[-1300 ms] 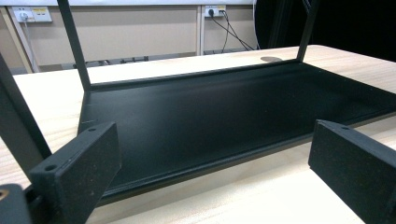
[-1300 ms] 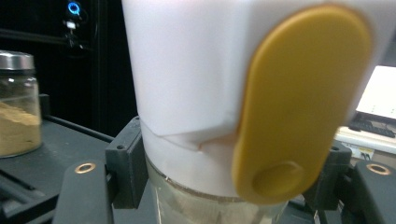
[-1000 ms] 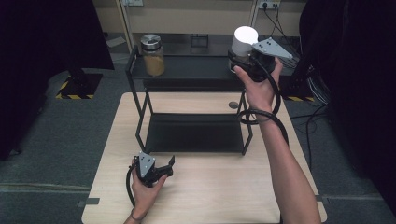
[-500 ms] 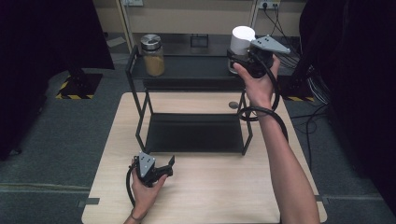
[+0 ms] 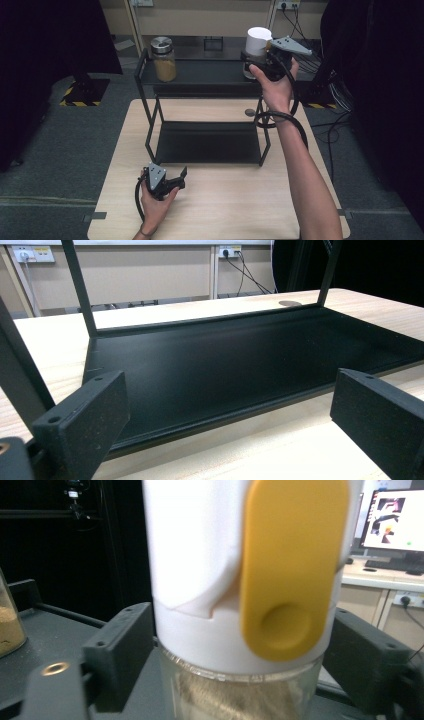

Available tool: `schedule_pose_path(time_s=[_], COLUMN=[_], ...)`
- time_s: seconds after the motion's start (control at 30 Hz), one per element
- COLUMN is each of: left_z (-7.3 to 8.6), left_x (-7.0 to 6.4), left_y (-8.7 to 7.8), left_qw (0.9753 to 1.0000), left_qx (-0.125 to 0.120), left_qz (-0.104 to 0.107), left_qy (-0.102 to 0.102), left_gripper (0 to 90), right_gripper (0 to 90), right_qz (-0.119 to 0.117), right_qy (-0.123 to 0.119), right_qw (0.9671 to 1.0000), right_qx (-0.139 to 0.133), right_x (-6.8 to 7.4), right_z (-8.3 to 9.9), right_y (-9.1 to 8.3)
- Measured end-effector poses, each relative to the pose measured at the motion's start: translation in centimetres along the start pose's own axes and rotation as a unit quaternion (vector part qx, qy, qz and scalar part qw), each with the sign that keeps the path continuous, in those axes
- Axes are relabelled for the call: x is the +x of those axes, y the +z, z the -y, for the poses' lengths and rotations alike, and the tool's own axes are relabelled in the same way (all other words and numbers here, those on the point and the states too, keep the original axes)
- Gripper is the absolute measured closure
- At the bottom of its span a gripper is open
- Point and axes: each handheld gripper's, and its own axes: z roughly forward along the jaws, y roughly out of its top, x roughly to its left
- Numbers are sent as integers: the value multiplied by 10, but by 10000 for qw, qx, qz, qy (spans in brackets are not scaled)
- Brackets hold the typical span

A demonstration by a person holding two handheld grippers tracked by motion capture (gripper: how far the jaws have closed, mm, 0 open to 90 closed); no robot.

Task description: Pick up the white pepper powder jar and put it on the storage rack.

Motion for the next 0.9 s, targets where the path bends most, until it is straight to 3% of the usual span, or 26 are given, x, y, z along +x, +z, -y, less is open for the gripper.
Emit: schedule_pose_path(time_s=[0.33, 0.9], left_z=[0, 0], left_x=[1, 0], left_y=[0, 0], left_qw=[10000, 10000], left_qx=[-8, -11], left_qz=[-18, -45], left_qy=[-55, -53], left_gripper=[17, 17], right_gripper=[68, 55], right_qz=[4, -238], right_qy=[-32, -148], right_qw=[9993, 9979], right_qx=[-385, -576], right_x=[-6, -21], right_z=[19, 49], right_y=[-28, -75])
